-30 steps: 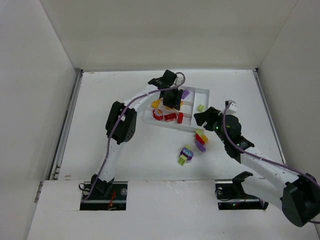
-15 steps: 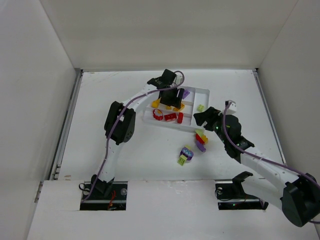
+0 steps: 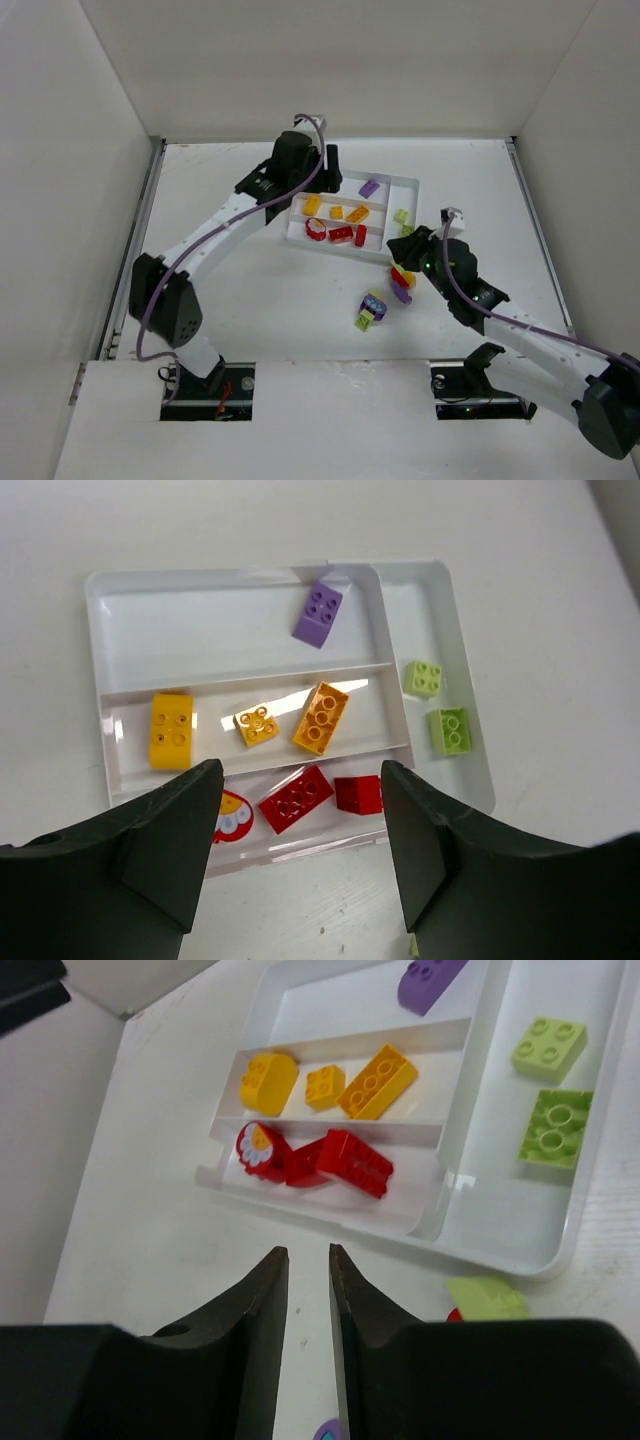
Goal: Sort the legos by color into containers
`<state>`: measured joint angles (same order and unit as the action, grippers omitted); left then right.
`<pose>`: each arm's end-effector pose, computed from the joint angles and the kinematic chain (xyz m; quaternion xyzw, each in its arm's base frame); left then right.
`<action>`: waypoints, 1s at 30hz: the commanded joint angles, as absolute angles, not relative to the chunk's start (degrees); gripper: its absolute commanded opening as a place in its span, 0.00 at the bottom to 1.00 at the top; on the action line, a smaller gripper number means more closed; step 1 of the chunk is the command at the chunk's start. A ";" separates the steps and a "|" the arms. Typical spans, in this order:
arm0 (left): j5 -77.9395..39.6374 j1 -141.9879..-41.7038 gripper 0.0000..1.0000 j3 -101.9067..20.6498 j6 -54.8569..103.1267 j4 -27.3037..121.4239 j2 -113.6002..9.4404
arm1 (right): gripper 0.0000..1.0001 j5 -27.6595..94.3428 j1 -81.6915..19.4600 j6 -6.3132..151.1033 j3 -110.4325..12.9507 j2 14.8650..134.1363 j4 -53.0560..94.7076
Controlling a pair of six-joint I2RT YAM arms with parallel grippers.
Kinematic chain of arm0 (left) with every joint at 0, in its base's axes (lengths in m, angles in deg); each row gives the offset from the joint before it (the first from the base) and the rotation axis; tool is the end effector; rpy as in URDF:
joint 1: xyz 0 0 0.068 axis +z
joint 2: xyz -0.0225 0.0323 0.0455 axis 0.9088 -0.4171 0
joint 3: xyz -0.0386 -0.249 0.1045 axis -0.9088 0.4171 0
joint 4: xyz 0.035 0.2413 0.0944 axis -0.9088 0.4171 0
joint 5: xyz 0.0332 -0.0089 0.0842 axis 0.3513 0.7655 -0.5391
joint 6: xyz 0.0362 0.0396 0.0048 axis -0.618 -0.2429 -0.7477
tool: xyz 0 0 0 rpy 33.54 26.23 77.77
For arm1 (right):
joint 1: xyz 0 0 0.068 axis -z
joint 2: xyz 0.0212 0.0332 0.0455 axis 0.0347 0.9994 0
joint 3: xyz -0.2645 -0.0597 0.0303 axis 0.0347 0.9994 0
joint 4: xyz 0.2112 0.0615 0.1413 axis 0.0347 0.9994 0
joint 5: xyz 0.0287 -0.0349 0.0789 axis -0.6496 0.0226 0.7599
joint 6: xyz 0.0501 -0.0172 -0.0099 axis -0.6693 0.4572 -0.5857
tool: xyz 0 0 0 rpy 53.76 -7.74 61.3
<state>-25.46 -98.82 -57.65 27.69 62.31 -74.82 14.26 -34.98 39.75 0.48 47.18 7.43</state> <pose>0.3416 -0.2272 0.3548 0.1415 0.8173 -0.2427 0.5031 0.1838 0.1109 0.2399 0.1053 0.7823 0.2963 0.5377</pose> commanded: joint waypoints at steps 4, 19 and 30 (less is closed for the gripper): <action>-37.16 -104.05 0.62 -33.37 37.15 47.51 -55.28 | 0.55 2.86 -45.70 35.81 2.89 36.59 22.84; -48.42 -120.14 0.62 -2.83 47.36 33.44 -36.71 | 0.80 9.61 -54.85 12.42 6.33 30.76 43.18; -47.36 -121.29 0.63 3.50 49.38 29.39 -34.24 | 0.88 17.52 -54.42 8.11 8.96 43.69 24.72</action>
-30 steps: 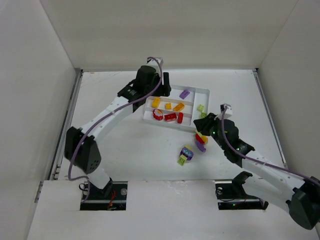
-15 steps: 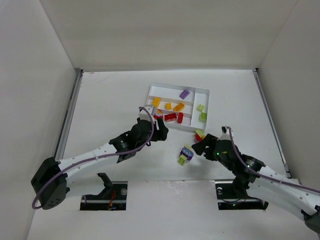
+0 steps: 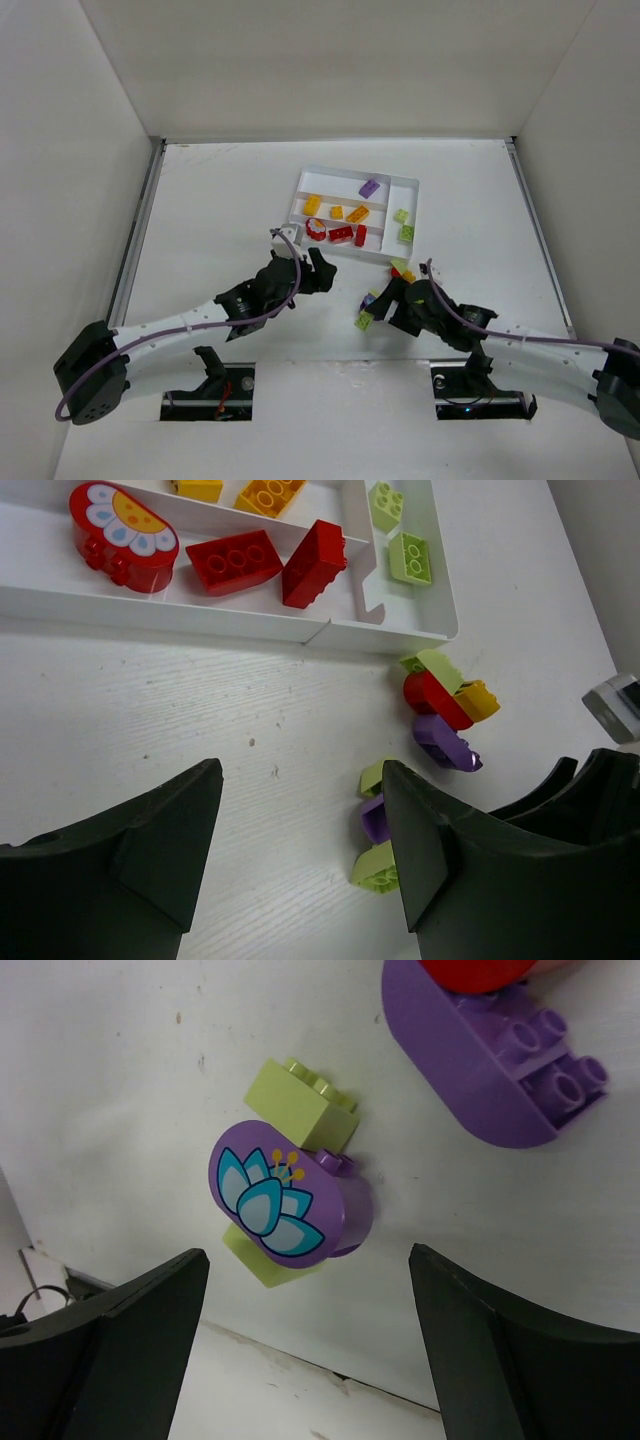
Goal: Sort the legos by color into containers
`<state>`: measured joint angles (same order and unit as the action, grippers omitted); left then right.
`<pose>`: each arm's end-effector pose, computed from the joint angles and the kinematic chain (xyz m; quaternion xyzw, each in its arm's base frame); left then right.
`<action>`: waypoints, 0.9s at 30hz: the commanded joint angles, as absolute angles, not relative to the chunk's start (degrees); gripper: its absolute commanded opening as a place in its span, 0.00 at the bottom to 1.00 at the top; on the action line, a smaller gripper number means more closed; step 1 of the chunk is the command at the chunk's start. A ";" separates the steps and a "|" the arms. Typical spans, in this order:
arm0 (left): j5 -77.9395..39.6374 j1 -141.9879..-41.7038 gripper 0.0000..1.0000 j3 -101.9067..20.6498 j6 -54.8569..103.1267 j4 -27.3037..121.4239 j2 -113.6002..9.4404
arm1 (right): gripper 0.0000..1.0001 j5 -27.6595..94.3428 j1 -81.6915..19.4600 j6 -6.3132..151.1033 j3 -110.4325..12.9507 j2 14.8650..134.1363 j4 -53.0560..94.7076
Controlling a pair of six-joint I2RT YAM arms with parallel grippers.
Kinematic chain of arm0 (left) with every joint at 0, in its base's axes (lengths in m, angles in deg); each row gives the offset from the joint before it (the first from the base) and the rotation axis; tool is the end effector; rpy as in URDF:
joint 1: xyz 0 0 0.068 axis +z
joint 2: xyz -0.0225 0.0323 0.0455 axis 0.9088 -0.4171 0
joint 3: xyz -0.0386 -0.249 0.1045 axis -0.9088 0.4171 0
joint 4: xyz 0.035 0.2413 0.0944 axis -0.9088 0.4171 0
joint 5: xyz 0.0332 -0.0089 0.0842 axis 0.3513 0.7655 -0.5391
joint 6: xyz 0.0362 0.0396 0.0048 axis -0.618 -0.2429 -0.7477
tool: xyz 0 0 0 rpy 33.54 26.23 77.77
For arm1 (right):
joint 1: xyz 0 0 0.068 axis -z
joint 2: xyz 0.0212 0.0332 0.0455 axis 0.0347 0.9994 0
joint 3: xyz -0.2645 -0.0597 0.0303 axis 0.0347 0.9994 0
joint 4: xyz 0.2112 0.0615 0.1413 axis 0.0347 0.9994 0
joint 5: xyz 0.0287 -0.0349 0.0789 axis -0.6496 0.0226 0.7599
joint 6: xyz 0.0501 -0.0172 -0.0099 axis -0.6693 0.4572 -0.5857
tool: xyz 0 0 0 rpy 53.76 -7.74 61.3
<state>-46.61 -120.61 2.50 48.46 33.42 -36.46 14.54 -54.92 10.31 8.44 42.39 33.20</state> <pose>0.1421 -0.1842 0.2402 0.0314 0.7882 -0.3361 0.5146 0.1064 0.1294 0.1650 0.1650 0.9002 0.3000 0.2691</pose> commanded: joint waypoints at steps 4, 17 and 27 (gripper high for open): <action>-47.36 -121.90 0.63 4.56 49.82 29.39 -33.01 | 0.88 17.79 -53.10 8.54 9.32 46.85 21.38; -47.89 -125.77 0.63 7.98 51.58 29.48 -29.15 | 0.82 15.07 -50.46 13.38 7.73 55.82 14.35; -47.89 -127.26 0.68 13.43 54.21 29.91 -24.75 | 0.62 14.89 -49.84 14.43 8.09 57.76 10.39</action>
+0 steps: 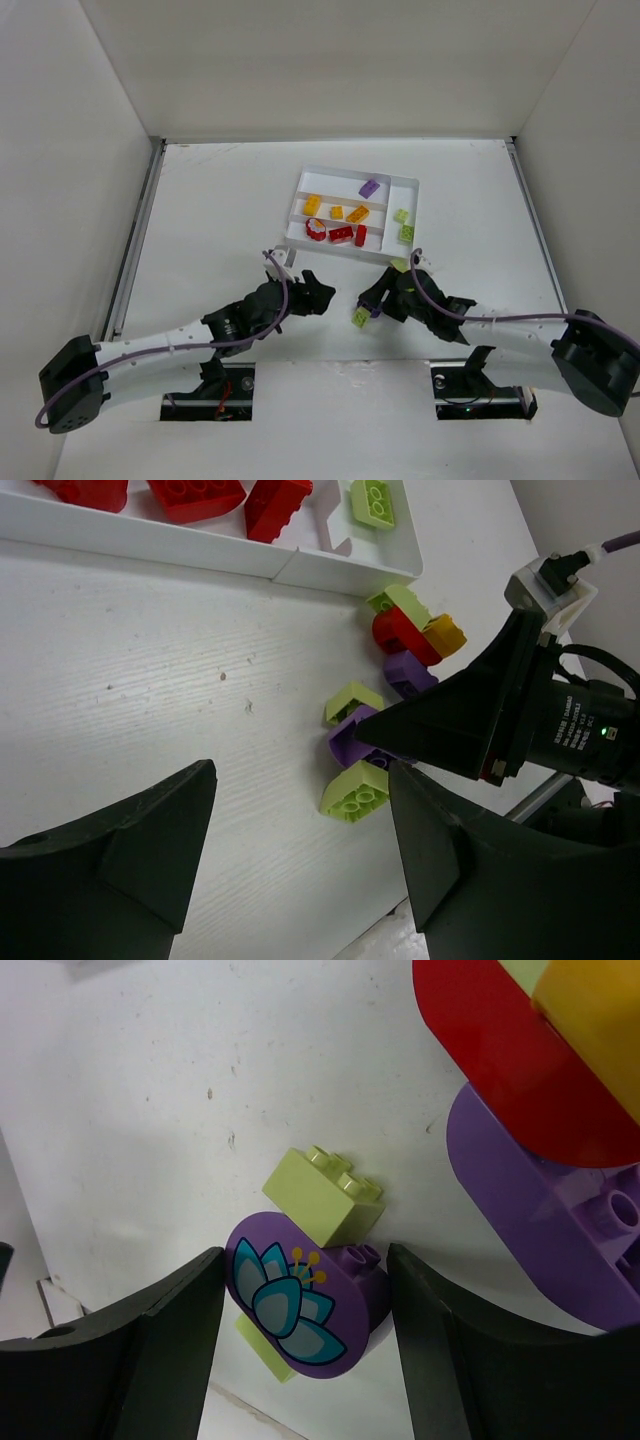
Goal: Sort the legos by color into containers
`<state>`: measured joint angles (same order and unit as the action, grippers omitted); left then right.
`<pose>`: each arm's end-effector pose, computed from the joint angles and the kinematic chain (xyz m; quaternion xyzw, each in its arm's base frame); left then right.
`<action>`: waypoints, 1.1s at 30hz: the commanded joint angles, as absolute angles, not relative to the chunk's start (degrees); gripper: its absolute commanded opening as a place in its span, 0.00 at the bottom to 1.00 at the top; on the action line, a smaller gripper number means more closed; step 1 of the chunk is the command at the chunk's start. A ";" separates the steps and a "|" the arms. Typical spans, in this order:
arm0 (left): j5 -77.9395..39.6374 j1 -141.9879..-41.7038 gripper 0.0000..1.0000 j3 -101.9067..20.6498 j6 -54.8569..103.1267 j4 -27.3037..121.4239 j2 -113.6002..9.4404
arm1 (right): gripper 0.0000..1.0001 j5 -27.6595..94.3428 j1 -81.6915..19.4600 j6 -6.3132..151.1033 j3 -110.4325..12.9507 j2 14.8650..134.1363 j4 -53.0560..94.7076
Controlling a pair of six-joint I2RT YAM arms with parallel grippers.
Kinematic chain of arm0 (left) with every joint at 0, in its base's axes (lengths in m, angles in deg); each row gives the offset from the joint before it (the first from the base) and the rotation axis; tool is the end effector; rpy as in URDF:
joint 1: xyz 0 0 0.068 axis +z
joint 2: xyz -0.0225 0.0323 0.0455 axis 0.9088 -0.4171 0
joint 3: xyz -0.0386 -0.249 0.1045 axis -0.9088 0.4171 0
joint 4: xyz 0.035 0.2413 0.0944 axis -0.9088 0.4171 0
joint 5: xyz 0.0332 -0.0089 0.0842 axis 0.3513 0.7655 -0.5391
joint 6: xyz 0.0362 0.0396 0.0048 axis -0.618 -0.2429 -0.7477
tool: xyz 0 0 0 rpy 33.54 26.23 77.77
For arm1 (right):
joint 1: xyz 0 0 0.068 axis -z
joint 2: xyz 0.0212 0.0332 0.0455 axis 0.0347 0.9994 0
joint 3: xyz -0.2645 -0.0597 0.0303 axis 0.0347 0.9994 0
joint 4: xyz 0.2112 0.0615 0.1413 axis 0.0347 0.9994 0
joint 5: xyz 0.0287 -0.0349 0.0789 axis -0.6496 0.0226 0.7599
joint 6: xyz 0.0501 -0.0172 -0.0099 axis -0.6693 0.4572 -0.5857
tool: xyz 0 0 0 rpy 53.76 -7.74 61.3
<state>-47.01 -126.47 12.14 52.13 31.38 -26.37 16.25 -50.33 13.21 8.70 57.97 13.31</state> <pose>0.1052 -0.1658 0.2198 0.0390 0.7749 -0.3901 0.4957 0.1396 0.1481 0.1468 0.1731 0.8851 0.3173 0.2933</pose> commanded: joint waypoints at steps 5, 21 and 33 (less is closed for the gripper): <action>-48.15 -129.90 0.72 14.05 54.30 28.78 -25.71 | 0.60 13.66 -49.84 15.05 6.51 53.81 11.00; -61.15 -138.86 0.88 16.25 54.39 14.28 -28.97 | 0.61 16.47 -48.09 17.07 -6.68 57.40 9.60; -67.13 -140.36 0.89 13.52 42.00 6.63 -36.61 | 0.60 19.72 -48.26 14.70 -7.91 59.78 8.63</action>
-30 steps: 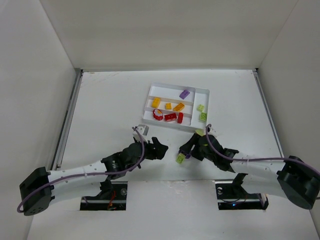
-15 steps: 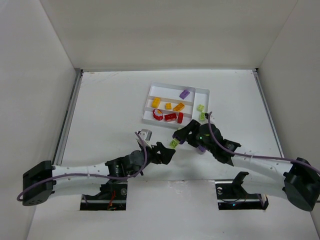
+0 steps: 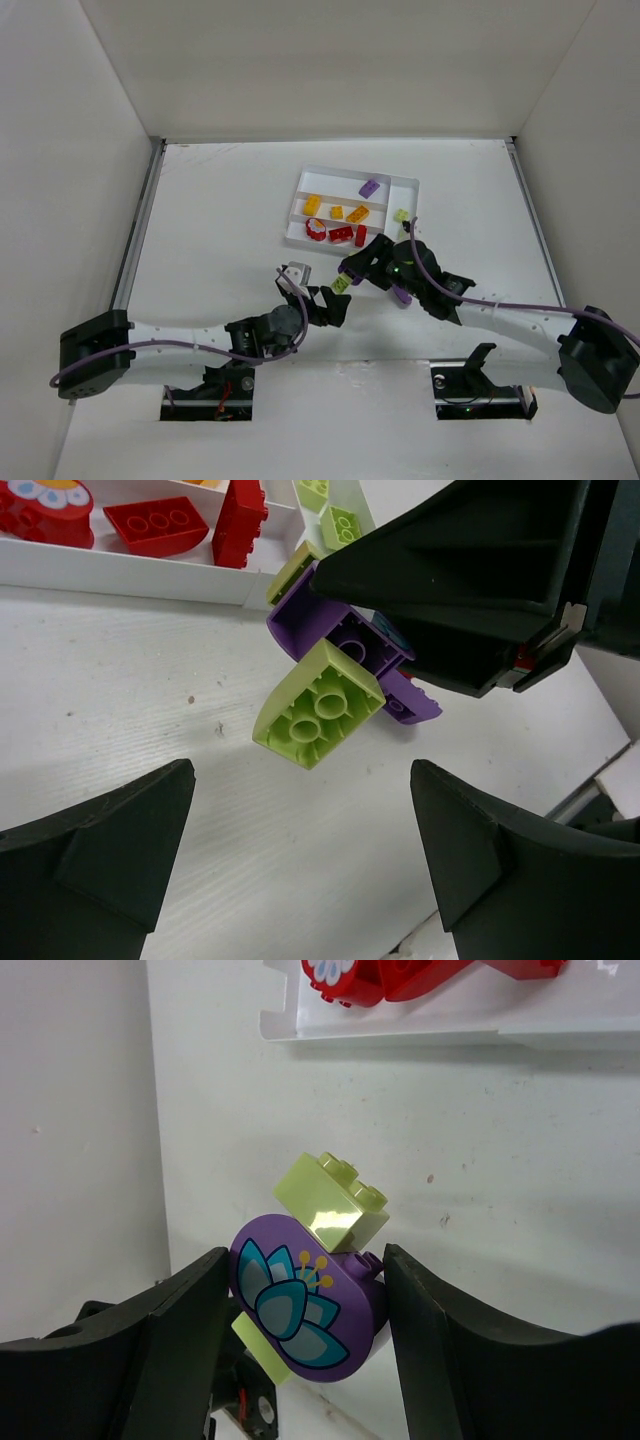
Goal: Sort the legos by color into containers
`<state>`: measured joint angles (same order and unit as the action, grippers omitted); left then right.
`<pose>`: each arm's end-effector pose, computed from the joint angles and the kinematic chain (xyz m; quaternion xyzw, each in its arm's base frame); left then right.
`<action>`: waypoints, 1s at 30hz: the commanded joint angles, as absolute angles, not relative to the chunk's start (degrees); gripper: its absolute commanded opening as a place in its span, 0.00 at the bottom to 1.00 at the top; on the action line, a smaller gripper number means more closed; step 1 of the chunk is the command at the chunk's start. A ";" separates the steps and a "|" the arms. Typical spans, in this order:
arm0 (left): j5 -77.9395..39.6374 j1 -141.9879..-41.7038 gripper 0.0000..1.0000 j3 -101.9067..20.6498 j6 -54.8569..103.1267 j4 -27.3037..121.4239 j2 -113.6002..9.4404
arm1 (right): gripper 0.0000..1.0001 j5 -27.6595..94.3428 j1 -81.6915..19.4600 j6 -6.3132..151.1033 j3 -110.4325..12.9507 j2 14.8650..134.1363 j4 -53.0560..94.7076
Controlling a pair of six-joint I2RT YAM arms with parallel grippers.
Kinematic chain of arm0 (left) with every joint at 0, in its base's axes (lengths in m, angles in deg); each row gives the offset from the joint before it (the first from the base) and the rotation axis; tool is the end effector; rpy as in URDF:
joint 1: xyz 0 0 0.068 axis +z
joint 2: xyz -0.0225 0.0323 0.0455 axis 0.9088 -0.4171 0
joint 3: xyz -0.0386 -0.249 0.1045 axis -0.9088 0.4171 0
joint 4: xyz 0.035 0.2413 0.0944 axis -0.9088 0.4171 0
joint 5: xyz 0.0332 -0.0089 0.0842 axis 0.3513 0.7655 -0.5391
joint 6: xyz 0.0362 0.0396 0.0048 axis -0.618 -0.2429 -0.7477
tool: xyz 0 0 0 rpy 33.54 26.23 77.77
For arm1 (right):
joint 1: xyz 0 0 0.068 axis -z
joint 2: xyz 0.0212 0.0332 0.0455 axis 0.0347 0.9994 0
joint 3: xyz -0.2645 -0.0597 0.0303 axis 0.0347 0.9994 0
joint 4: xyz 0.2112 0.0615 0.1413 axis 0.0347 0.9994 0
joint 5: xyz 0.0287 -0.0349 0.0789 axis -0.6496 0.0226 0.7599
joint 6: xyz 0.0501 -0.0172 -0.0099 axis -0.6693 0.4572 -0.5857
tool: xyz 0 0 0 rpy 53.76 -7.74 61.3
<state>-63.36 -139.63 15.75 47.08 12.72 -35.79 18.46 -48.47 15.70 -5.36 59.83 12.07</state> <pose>0.0760 -0.1926 0.2034 0.0495 0.7390 -0.3787 0.5550 0.1748 0.1775 0.2197 0.1584 0.8320 0.4025 0.3472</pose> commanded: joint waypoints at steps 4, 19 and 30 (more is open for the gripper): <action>-66.26 -140.45 0.91 13.70 42.26 1.28 -38.55 | 0.60 19.11 -48.44 14.35 -7.47 59.69 8.28; -67.40 -140.10 0.90 12.03 39.19 -3.92 -43.29 | 0.60 20.52 -50.19 13.91 -8.00 60.22 6.61; -66.96 -139.48 0.84 11.77 36.90 -6.56 -45.93 | 0.60 20.60 -51.07 13.47 -8.17 59.87 6.43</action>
<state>-66.09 -139.89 13.78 38.25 -2.50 -45.64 20.23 -50.50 13.80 -5.42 60.31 10.14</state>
